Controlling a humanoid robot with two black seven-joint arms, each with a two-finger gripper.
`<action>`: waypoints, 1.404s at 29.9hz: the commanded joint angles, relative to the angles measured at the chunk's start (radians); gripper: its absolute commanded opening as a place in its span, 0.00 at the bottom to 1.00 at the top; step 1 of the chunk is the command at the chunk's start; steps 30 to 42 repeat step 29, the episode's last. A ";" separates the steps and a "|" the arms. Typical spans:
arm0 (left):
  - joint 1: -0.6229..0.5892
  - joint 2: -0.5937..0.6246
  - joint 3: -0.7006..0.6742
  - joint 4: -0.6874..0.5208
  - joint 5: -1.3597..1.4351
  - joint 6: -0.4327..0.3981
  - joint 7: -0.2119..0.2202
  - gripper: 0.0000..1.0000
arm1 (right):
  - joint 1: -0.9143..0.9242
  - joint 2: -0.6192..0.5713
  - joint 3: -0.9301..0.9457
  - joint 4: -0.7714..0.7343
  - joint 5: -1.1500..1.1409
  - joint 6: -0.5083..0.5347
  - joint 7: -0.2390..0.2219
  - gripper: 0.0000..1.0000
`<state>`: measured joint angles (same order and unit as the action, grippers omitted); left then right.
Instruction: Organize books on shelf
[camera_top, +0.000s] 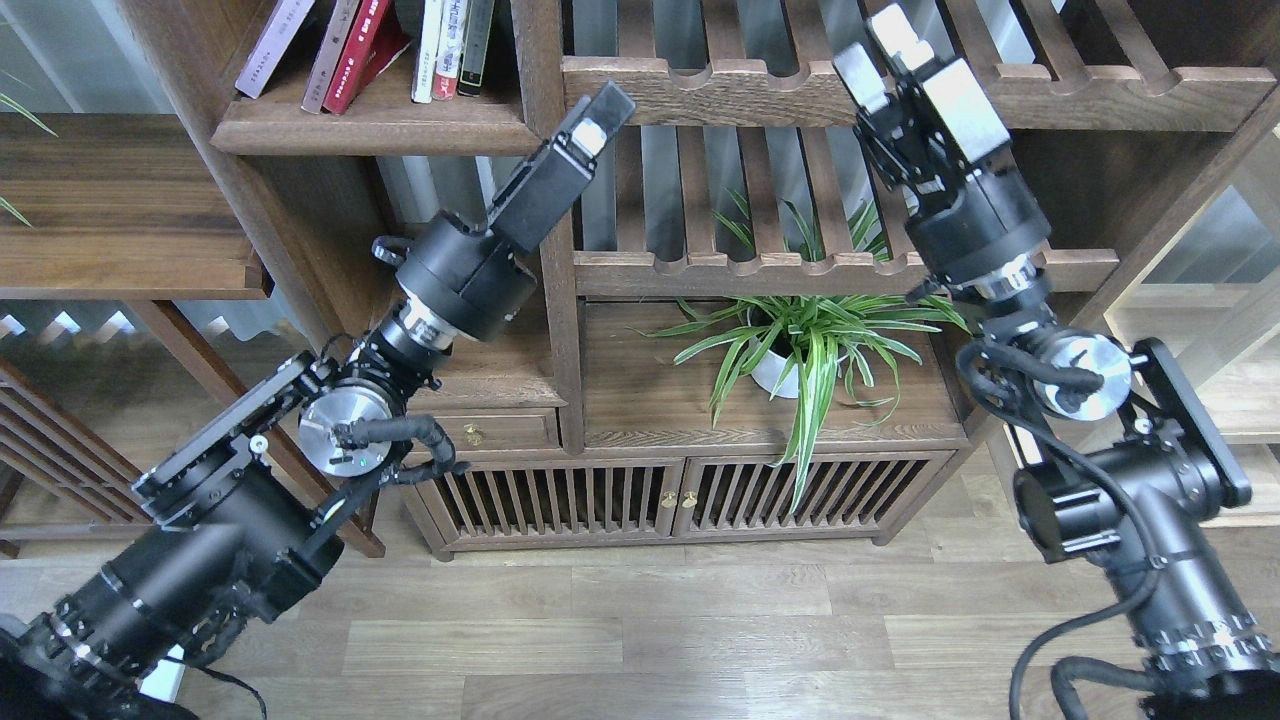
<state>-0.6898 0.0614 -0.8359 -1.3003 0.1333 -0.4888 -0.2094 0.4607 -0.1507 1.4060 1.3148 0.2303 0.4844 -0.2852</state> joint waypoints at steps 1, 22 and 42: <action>0.000 -0.009 -0.002 0.001 0.000 0.000 -0.001 0.99 | 0.006 0.042 -0.001 0.004 -0.052 -0.004 -0.002 0.81; -0.007 -0.008 -0.012 -0.001 0.000 0.000 -0.001 0.99 | -0.031 0.092 -0.002 0.004 -0.098 0.004 -0.002 0.82; -0.010 -0.005 -0.026 -0.002 0.000 0.000 0.001 0.99 | -0.033 0.117 -0.002 0.004 -0.098 0.000 0.001 0.81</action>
